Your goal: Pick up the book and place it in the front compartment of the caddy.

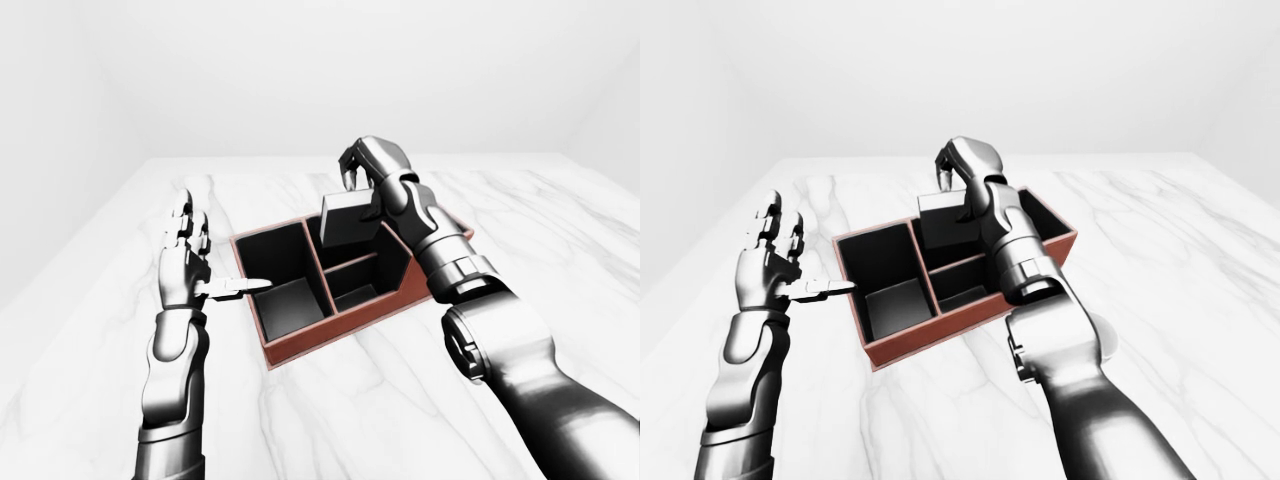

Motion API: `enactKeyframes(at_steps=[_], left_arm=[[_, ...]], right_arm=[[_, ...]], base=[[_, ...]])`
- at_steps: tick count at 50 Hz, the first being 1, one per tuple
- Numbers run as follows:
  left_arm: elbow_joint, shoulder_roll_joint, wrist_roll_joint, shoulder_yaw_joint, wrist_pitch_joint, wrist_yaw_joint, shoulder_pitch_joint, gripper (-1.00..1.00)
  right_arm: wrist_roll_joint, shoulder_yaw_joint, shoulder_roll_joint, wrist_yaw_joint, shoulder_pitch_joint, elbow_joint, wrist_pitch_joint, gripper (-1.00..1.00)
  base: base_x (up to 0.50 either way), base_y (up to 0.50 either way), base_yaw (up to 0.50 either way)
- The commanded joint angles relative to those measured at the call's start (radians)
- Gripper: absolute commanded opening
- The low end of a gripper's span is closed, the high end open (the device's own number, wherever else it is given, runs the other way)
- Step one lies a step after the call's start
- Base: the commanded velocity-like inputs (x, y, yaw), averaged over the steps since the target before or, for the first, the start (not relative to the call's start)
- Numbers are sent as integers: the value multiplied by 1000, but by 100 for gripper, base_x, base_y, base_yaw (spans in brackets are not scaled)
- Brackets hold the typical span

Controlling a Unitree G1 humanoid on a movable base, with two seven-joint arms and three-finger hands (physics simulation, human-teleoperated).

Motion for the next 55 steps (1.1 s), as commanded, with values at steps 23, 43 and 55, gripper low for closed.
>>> enactKeyframes(at_steps=[23,43,55], left_arm=[[6,3,-2,0,0,3,-8,100],[-12,-4,1,-5,0,1,6,100],[-12,-3,1,-2,0,-2,5,100]], right_arm=[[-13,-25,8,-74,-29,61,0,-100],[-27,-21,18,-97,-42,94,0,-100],[-36,-17,25,-114,-42,111,0,-100]], base=[[0,0,0],[0,0,0],[0,0,0]])
